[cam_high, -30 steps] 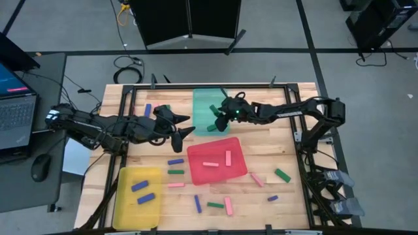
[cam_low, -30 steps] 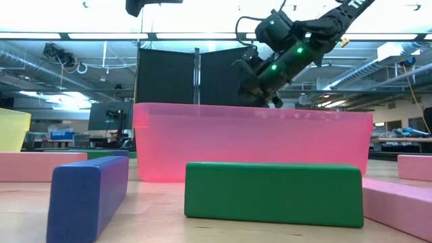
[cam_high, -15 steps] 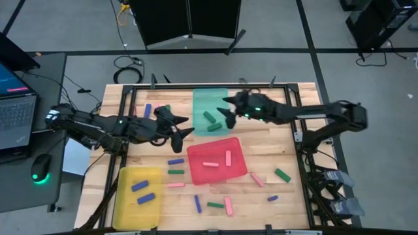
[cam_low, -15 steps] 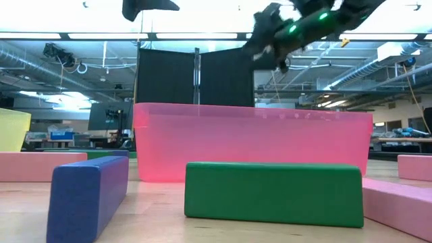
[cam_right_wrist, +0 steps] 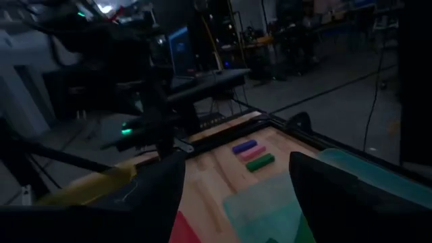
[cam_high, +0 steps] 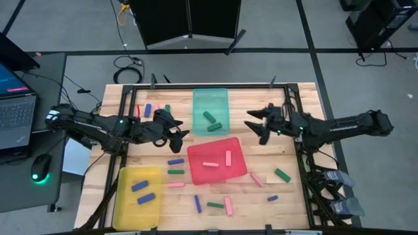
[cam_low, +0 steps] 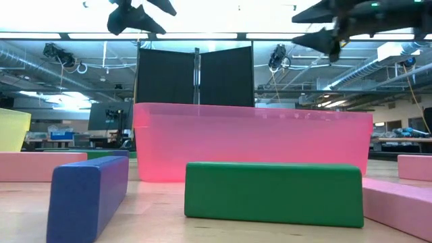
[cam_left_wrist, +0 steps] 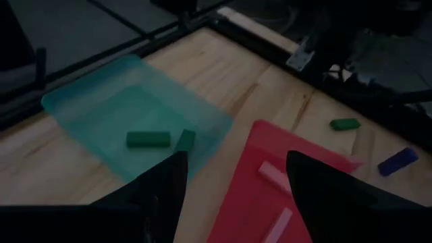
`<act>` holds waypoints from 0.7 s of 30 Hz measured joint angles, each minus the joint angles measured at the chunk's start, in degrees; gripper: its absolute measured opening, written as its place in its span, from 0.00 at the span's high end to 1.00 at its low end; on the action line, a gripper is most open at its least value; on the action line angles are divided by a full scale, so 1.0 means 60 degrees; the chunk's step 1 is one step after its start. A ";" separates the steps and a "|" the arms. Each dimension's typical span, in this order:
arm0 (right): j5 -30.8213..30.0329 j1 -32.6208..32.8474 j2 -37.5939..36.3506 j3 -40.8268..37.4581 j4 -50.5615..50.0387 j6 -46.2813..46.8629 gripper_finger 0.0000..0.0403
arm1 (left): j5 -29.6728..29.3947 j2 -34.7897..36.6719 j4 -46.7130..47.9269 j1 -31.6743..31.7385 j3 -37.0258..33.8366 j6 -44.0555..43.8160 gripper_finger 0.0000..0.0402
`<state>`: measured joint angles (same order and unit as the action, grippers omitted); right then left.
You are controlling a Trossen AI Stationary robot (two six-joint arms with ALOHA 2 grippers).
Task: Sort blocks
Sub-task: Put the blue block into the yellow bin
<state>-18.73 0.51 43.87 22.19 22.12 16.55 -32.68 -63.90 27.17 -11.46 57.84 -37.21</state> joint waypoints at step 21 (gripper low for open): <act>-0.1947 0.3282 0.0035 -0.0388 0.0537 -0.0467 0.32 | 0.3974 -0.2086 0.2659 0.1206 0.0000 0.0145 0.36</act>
<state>-30.41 20.20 44.08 19.86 25.35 13.75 -8.84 -76.41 43.13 -4.22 57.84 -36.35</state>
